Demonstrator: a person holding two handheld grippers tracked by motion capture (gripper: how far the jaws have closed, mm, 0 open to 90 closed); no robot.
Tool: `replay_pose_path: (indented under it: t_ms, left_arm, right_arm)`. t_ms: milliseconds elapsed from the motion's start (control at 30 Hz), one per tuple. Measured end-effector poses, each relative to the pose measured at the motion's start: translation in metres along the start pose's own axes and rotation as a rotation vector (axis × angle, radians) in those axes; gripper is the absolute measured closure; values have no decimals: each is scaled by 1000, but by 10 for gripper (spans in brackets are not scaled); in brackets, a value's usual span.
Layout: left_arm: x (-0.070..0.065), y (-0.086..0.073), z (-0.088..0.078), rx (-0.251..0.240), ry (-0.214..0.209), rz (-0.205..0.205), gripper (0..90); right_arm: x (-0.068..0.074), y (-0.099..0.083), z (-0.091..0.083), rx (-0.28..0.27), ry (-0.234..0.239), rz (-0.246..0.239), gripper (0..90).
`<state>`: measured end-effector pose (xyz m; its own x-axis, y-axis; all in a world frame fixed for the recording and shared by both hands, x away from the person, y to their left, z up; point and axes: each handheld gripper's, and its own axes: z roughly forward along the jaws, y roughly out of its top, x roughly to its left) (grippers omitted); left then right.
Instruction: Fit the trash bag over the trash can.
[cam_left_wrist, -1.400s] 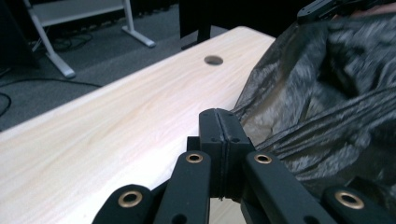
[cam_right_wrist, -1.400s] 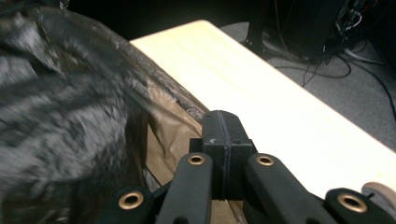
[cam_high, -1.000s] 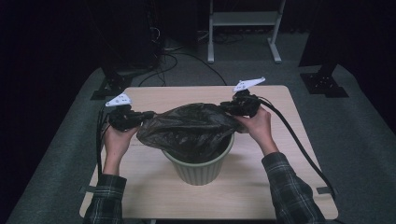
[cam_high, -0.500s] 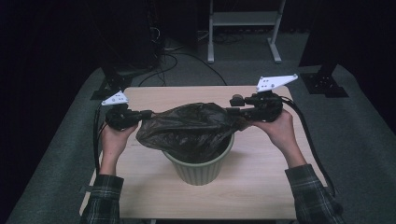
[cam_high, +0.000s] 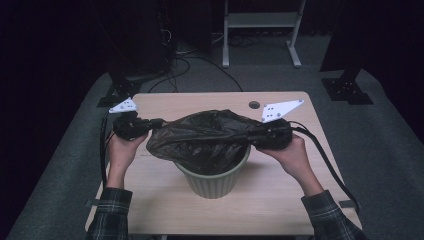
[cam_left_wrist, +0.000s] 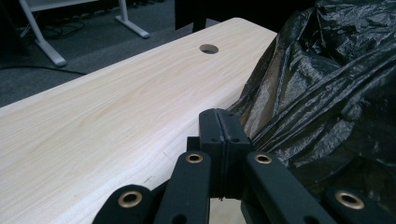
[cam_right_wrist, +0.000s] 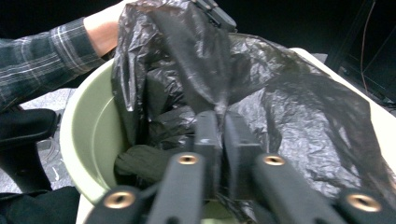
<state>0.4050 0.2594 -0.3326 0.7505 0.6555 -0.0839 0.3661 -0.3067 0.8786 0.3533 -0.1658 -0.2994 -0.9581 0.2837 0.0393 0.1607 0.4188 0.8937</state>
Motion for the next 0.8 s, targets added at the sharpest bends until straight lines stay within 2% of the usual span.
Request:
replay_pose_path:
  t_ms: [100,200,233,267,300,333,367,400,433,467,667,800]
  left_arm:
    - [1,0,-1,-3,-5,-5,899]
    - [-2,3,-3,-14,-19,-2,899]
    - [-2,3,-3,-14,-19,-2,899]
    - [-4,5,-3,-11,-18,6,899]
    - [-4,5,-3,-11,-18,6,899]
    - [-5,6,-3,-19,-24,7,899]
    - [-5,6,-3,-19,-24,7,899]
    - [-7,6,-2,-19,-28,8,899]
    - [-7,6,-2,-19,-28,8,899]
    - [-9,6,-1,-12,-26,11,899]
    - [-9,6,1,-8,-29,12,899]
    - [-11,5,4,6,-40,16,899]
  right_arm:
    - [5,0,-3,-12,18,-6,898]
    - [23,-1,-9,-11,59,-15,898]
    - [23,-1,-9,-11,59,-15,898]
    - [35,-1,-7,5,82,-26,898]
    - [35,-1,-7,5,82,-26,898]
    - [45,-2,-6,8,110,-34,898]
    - [45,-2,-6,8,110,-34,898]
    - [54,-4,-3,4,141,-37,899]
    - [54,-4,-3,4,141,-37,899]
    - [64,-6,3,7,168,-48,899]
    - [78,-10,14,-3,216,-55,899]
    - [90,-17,26,15,248,-66,899]
